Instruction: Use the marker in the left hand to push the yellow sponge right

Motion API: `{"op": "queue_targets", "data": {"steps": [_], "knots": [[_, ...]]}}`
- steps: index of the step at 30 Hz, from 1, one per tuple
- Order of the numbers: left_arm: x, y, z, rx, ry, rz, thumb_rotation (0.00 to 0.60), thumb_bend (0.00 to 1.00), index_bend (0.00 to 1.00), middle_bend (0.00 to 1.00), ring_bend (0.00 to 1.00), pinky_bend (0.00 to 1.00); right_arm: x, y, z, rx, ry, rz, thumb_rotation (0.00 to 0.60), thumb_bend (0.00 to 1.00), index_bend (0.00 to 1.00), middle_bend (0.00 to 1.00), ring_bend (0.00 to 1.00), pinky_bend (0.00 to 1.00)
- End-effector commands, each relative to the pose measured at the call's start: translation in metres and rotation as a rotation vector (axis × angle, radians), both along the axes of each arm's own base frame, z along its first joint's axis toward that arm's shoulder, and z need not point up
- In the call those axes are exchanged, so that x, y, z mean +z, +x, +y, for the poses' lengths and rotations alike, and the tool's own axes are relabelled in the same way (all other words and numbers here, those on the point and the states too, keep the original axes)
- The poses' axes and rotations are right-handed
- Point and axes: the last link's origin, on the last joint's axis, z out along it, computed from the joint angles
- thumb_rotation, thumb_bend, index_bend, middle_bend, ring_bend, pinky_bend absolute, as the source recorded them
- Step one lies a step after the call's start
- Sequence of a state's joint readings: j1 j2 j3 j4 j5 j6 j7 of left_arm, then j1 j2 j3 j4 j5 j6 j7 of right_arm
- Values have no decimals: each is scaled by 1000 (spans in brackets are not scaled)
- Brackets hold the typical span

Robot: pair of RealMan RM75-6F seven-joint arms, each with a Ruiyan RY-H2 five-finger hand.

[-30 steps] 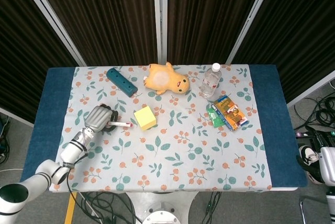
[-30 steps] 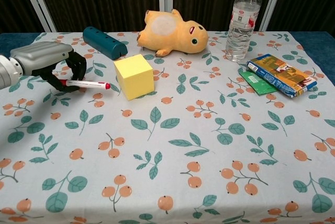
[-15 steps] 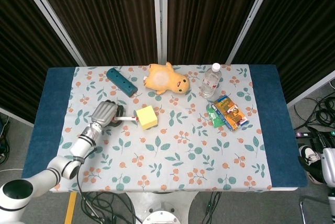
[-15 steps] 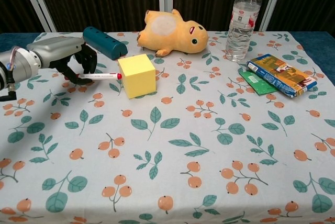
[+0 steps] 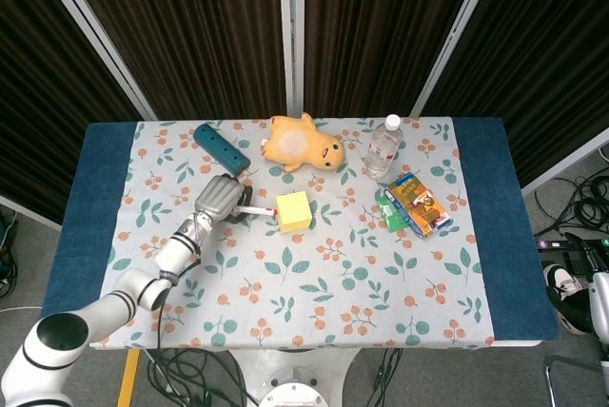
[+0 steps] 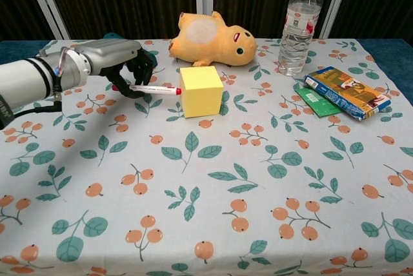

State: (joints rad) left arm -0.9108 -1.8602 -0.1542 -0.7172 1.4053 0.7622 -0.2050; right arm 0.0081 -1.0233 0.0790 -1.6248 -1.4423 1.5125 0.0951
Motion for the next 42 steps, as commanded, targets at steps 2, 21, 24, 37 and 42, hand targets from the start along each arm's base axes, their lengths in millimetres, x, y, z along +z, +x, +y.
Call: {"op": "queue_targets", "data": {"steps": [2,21,24,37,42], "knots": [[-8,19,2,-38,-15,-2,600,484,654,682,439,345,0,0,0,-2,0,0,600,142,129,250,166,278],[1,19,3,-50,29,-19,600,485,650,682,439,345,2,-4,1,-10,-6,-6,600,142,129,251,166,278],[19,-5,-6,-19,68,-47,600,485,648,682,438,345,1,-3,1,-2,-5,-10,600,142,129,251,166,278],[45,-73,-68,83,67,-25,600,481,611,643,436,345,-4,1,-4,32,11,-23,600,142,129,251,166,278],[38,-70,-75,93,26,-9,600,472,499,517,372,345,-4,2,-5,38,8,-27,600,142,129,251,166,278]]}}
